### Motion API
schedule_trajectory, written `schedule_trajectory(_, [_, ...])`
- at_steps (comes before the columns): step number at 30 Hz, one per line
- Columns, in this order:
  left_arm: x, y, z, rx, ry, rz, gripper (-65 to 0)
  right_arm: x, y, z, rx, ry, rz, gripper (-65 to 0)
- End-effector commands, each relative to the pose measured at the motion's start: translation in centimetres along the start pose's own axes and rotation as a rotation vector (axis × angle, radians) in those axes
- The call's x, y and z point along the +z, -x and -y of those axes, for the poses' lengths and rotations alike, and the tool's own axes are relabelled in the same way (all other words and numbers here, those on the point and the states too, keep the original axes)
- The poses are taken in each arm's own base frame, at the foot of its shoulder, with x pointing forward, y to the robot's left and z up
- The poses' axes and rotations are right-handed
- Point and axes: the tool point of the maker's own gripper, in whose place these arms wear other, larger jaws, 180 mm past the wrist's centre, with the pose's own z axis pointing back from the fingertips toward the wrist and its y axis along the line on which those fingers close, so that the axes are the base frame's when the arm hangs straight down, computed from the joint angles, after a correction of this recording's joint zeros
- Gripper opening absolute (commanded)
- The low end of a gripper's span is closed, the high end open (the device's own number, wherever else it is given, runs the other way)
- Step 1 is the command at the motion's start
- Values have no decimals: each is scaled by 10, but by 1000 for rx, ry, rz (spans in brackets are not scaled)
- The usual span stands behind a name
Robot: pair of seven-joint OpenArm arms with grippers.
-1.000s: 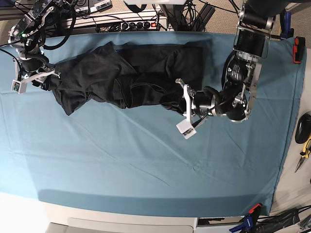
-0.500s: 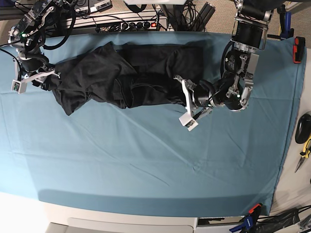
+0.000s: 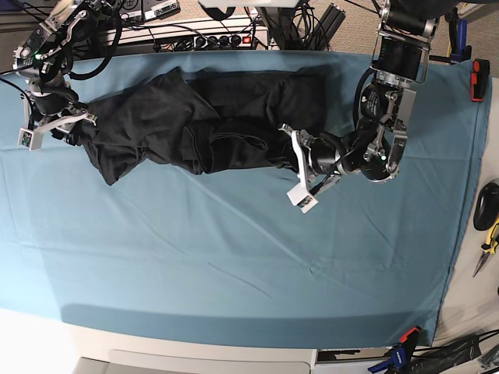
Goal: Fold the T-shirt properly
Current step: 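Grasp the middle of the black strip with the left gripper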
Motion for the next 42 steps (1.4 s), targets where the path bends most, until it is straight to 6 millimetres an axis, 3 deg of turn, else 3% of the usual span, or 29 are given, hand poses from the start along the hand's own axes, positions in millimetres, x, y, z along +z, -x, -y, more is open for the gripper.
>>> schedule_trajectory(1, [4, -19, 5, -21, 18, 54, -650, 3, -15, 2, 14, 4, 53, -444])
schedule_trajectory(6, [4, -18, 8, -20, 34, 56, -650, 3, -15, 2, 14, 4, 54, -444])
schedule_trajectory(14, [-3, 13, 18, 24, 66, 22, -650, 3, -16, 1, 14, 4, 58, -444])
schedule_trajectory(20, [-4, 11, 21, 32, 79, 32, -650, 3, -16, 2, 14, 4, 57, -444])
schedule_trajectory(28, [-22, 3, 51, 63, 151, 68, -650, 3, -16, 1, 12, 1, 58, -444])
schedule_trajectory(35, [-23, 10, 60, 88, 193, 57, -650, 3, -16, 1, 11, -1, 59, -444])
schedule_trajectory(39, [-14, 2, 90, 51, 364, 102, -650, 3, -16, 0, 10, -2, 59, -444])
schedule_trajectory(42, [6, -12, 123, 18, 576, 165, -650, 3, -16, 1, 11, -2, 59, -444])
